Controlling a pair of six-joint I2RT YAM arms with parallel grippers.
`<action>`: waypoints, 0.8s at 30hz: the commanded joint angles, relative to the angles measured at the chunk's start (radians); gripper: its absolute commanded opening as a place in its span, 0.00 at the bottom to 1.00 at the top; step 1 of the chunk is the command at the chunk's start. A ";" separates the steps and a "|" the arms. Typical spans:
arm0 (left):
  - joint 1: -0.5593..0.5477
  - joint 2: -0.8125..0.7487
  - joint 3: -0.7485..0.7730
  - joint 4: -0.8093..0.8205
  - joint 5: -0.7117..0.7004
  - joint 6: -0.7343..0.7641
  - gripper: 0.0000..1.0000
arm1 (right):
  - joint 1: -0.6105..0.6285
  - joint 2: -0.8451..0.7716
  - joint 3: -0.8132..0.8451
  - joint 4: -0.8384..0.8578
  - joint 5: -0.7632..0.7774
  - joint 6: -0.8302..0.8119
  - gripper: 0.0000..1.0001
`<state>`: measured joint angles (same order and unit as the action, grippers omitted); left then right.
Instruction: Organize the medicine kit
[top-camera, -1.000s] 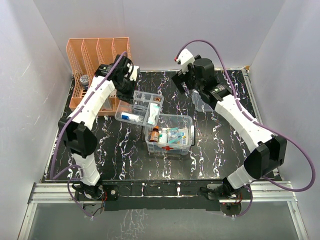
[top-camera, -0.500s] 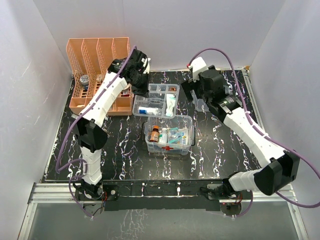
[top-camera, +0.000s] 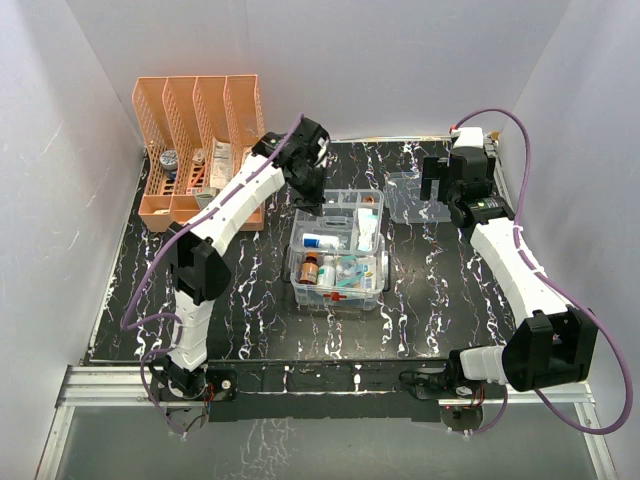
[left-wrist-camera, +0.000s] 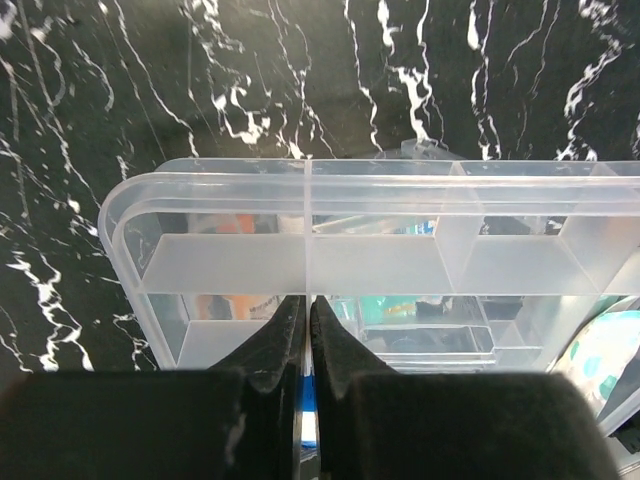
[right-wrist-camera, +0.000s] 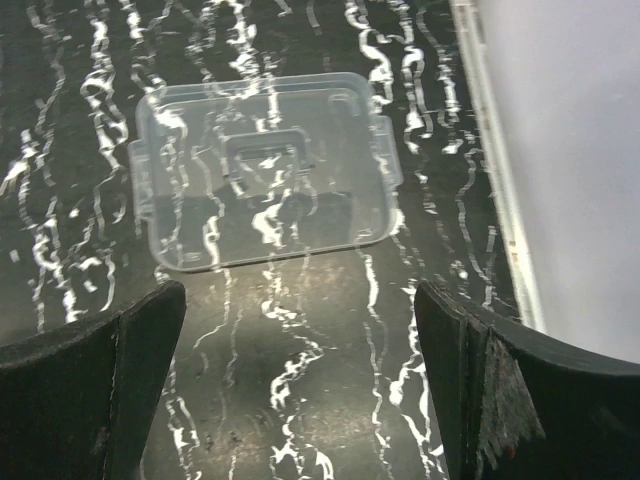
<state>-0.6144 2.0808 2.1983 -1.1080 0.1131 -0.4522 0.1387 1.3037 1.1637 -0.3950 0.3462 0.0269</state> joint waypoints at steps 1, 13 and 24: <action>-0.055 -0.031 -0.044 -0.029 -0.033 -0.052 0.00 | 0.004 -0.030 -0.007 0.011 -0.137 0.049 0.98; -0.157 -0.066 -0.132 -0.016 -0.190 -0.108 0.00 | 0.004 -0.131 -0.119 -0.027 -0.173 0.061 0.99; -0.171 -0.095 -0.169 -0.022 -0.217 -0.108 0.00 | 0.004 -0.209 -0.204 -0.044 -0.159 0.082 0.98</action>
<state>-0.7822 2.0777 2.0579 -1.1072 -0.0826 -0.5533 0.1421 1.1332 0.9649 -0.4683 0.1802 0.0895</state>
